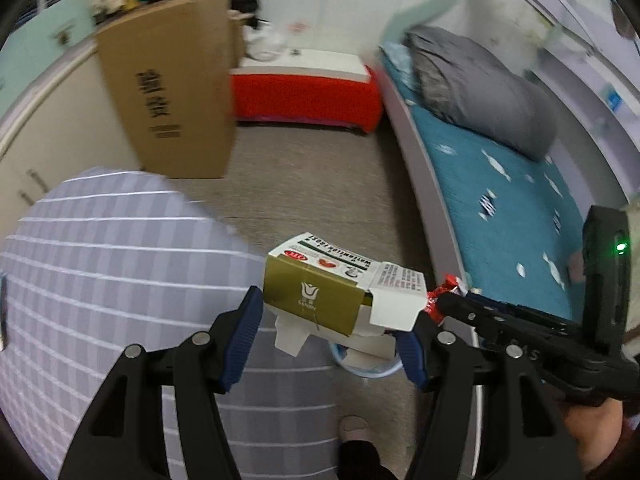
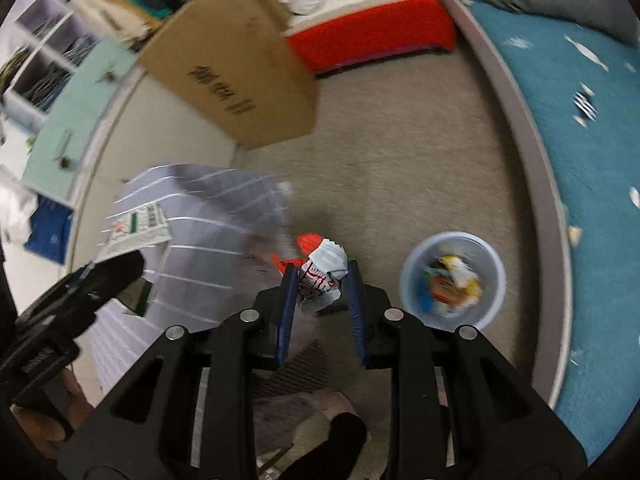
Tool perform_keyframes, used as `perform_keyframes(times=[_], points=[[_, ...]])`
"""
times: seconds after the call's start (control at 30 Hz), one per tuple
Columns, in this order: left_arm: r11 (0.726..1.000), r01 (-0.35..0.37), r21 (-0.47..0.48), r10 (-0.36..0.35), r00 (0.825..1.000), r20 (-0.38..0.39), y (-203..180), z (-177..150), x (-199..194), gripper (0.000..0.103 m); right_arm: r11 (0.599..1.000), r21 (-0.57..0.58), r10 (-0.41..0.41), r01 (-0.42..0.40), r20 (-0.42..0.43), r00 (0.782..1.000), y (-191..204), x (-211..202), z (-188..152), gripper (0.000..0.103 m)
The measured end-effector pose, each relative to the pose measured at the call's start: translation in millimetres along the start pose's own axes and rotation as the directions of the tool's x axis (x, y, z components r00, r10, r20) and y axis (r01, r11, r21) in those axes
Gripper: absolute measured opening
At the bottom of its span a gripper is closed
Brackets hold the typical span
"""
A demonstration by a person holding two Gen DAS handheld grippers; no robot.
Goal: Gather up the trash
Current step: 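Carry the box and wrapper over the bucket and open both grippers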
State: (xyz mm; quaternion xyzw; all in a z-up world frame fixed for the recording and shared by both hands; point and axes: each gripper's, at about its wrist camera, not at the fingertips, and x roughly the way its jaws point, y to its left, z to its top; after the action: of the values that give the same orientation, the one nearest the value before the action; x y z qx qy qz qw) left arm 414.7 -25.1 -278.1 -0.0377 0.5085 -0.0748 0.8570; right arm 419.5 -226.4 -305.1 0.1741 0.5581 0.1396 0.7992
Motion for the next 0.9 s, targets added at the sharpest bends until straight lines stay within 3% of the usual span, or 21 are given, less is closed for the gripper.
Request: perform_keyframes(times=[0.17, 0.2, 0.23, 0.27, 0.9], points=[[0.999, 0.043, 0.01, -0.042, 0.998, -0.056, -44.1, 2.5, 29.6, 0.061, 0.995, 0.09, -0.028, 0.03, -0.025, 0.999, -55.3, -1.5, -0.4, 0.031], [0.999, 0.048, 0.009, -0.047, 0.997, -0.068, -51.0, 3.7, 36.6, 0.061, 0.993, 0.114, -0.018, 0.021, -0.032, 0.999, -66.5, 0.3, 0.2, 0.036], [0.999, 0.05, 0.011, -0.049, 0.996, -0.077, -57.0, 3.9, 41.2, 0.061, 0.992, 0.125, -0.023, 0.027, -0.033, 0.999, -74.7, 0.5, -0.3, 0.054], [0.999, 0.052, 0.012, -0.051, 0.995, -0.089, -62.4, 4.3, 45.8, 0.061, 0.989, 0.137, -0.046, 0.05, -0.035, 0.998, -83.2, 1.7, -0.1, 0.059], [0.997, 0.051, 0.051, -0.038, 0.974, -0.223, -108.9, 9.6, 92.5, 0.061, 0.975, 0.218, -0.05, 0.052, -0.015, 0.999, -138.2, -27.3, 5.6, 0.061]])
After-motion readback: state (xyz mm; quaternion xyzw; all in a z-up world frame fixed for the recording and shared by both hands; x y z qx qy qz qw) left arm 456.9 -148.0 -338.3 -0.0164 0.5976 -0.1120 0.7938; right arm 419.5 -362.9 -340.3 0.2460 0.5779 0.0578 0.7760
